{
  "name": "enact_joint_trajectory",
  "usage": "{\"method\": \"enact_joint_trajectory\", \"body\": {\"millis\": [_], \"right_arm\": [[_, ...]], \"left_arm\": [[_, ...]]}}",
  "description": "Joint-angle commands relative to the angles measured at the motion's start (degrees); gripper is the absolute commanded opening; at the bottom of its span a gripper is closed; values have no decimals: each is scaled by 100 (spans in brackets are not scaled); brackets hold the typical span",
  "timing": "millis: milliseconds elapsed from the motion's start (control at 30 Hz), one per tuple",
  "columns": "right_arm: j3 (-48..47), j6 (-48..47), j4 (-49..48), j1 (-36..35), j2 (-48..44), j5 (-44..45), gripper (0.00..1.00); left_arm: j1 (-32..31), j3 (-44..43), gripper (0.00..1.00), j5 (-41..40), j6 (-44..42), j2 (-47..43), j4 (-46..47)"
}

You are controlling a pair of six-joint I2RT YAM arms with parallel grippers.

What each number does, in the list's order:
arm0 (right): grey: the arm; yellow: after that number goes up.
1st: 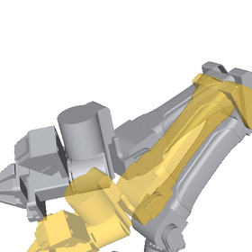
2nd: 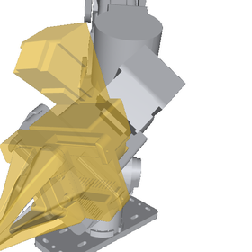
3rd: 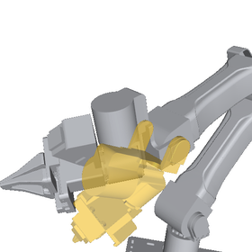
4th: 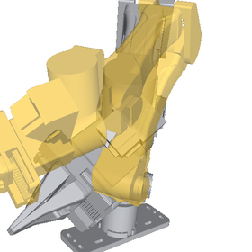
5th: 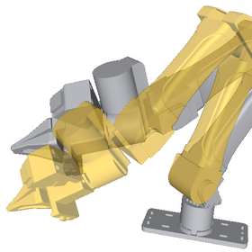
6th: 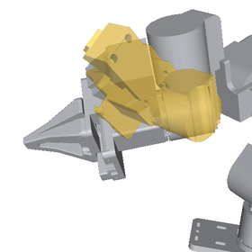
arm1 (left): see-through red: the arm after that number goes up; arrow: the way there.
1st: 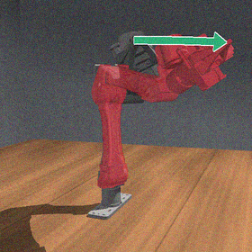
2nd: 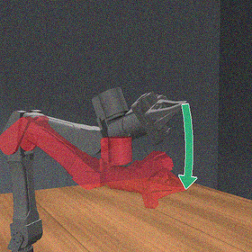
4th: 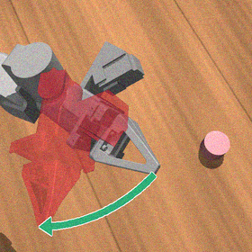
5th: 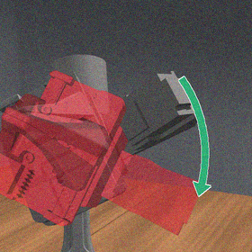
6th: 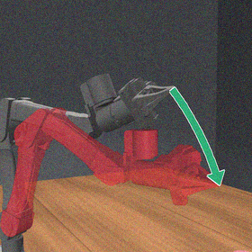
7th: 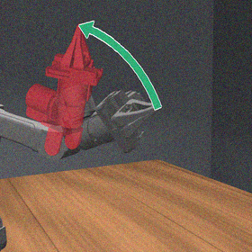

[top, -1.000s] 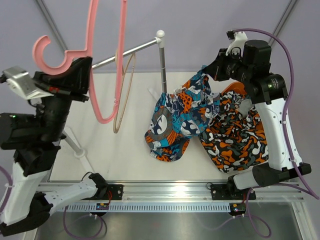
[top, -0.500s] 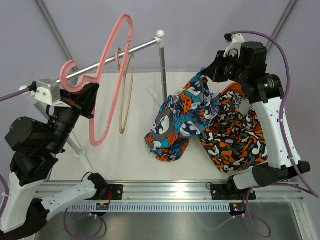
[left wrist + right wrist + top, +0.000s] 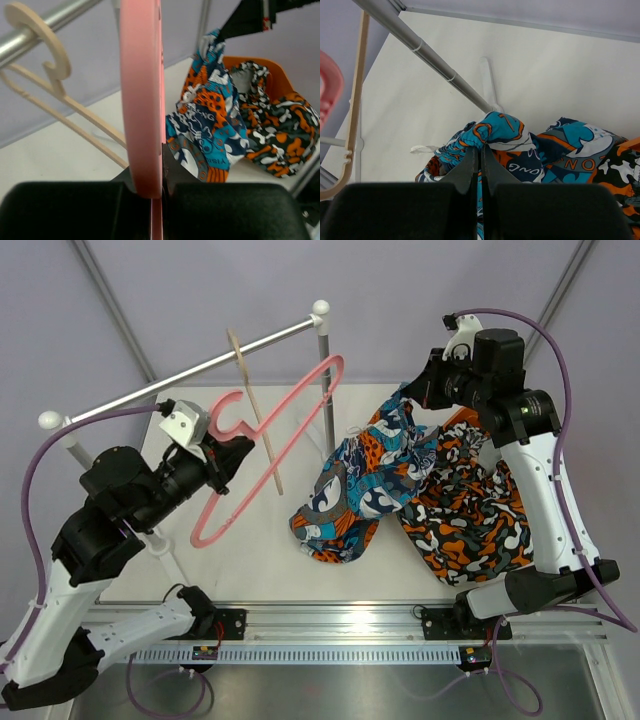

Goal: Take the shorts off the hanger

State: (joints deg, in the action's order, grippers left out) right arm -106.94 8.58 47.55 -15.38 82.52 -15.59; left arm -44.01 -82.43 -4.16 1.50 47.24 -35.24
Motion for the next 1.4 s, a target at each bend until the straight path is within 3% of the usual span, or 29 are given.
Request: {"method": "enact_joint_trajectory", "body": {"millis": [0, 467, 733, 800, 1000, 1367], "right_arm": [[15, -49, -299, -44, -149, 100, 0], [138, -67, -369, -44, -131, 136, 0], [199, -41, -413, -36, -70, 92, 0], [217, -23, -431, -44, -69, 57, 0], [261, -23, -466, -36, -52, 48, 0], [410, -14, -563, -44, -26, -31, 0]], "left_arm": [[15, -18, 0, 900, -1, -31, -87], [15, 210, 0, 1348, 26, 733, -1230], [15, 228, 0, 453, 316, 935, -1669], [15, 140, 0, -397, 613, 1023, -1940], [15, 184, 0, -357, 676, 971, -2091], [15, -36, 0, -1473, 1450, 989, -2698]]}}
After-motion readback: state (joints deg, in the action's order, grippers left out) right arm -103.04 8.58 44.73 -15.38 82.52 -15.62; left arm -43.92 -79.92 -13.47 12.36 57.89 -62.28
